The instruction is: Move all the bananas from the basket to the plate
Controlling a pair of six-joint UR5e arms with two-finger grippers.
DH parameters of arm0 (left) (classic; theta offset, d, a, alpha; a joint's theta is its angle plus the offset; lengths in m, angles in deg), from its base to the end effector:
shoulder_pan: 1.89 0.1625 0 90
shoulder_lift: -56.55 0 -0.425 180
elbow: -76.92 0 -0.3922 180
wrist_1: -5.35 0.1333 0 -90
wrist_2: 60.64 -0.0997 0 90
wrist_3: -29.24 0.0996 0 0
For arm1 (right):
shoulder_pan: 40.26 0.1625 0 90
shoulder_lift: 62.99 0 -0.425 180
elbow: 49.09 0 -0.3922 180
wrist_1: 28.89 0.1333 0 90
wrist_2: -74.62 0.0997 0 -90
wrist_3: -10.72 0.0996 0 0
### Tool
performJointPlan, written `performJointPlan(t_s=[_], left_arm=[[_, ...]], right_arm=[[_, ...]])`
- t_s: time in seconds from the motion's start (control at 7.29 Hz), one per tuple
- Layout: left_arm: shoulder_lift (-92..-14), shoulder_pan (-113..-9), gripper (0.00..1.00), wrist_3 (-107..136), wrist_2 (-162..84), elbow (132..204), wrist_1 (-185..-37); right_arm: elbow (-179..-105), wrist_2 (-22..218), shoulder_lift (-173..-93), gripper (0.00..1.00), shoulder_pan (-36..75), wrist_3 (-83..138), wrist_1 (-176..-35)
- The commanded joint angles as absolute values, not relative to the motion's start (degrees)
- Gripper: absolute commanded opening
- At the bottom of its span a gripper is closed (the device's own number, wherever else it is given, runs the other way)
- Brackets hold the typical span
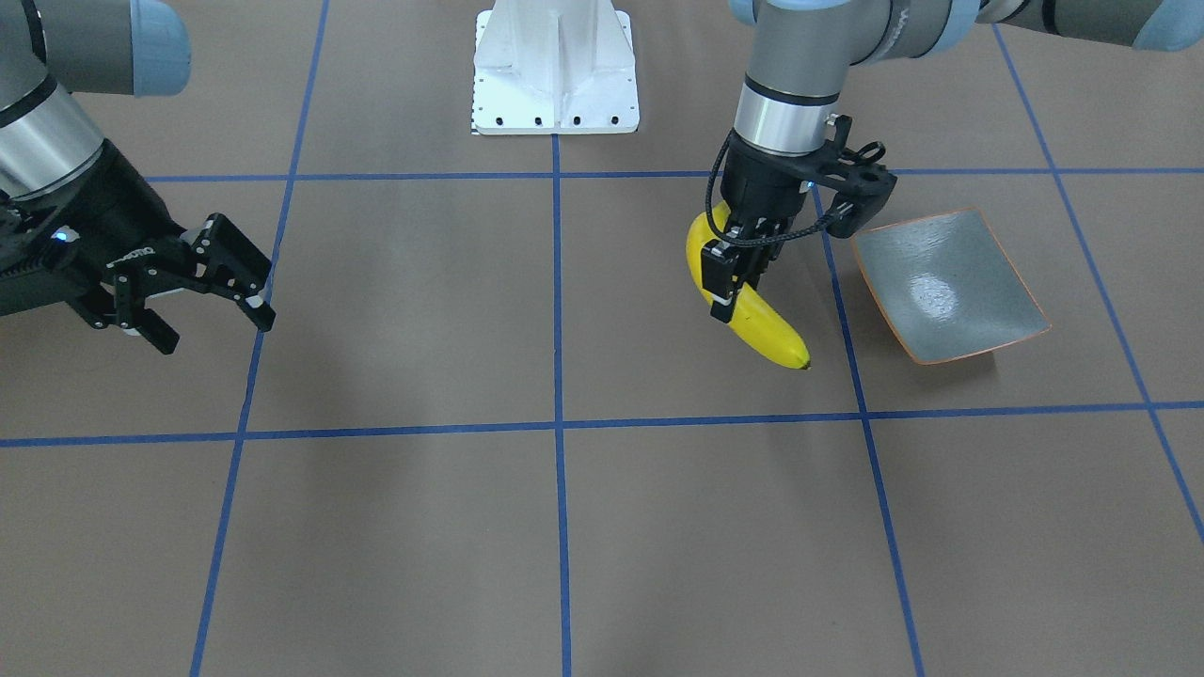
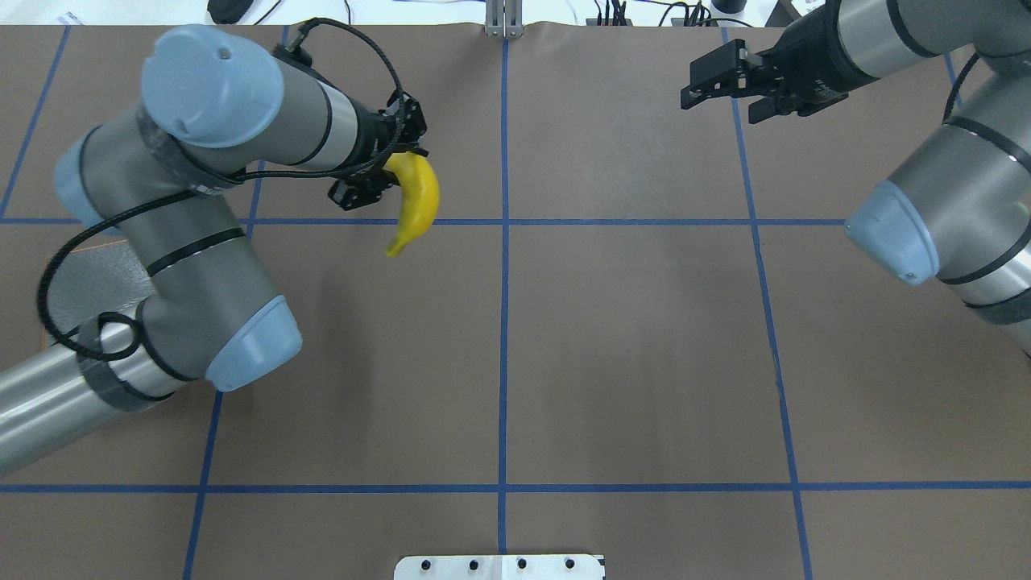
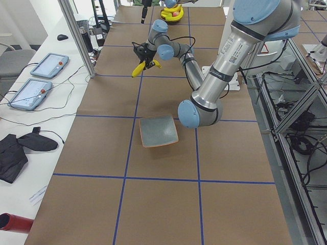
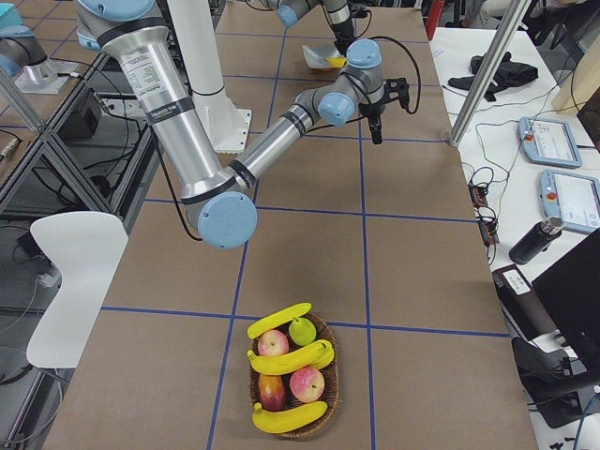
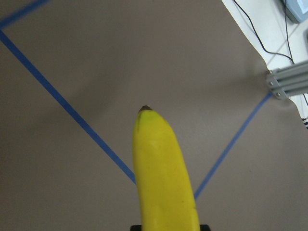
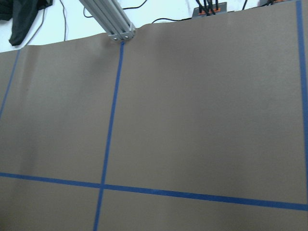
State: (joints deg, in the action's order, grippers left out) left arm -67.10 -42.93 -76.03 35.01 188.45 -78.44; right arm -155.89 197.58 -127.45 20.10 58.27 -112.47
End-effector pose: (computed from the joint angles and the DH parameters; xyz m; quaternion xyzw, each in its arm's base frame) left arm 0.3712 -0.4869 0.1842 0.0486 0.4135 -0.4109 0.8110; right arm -0.2288 -0.5621 0.2619 0.1482 -0.4489 0.0203 0.8810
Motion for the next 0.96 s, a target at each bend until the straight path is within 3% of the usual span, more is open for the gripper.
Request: performJointPlan(t_s=[0.0,0.41,0.82], left_arm=[[-61.35,-42.76,0.0,-66.6,29.47,192.23,-69.1],[-47.55,-42.58,0.0,-52.98,23.49,193.73,-69.09],[-43.29,-38.3,0.0,-48.9,20.76,191.29,-69.26]], right_arm=[[-155.09,195.21,-128.9,1.0,20.91,46.18,-124.04],[-155.0,195.91,-131.36,1.0,21.61,43.52,-125.92],[-154.65,196.18,-131.37,1.0,21.88,42.89,-126.01]])
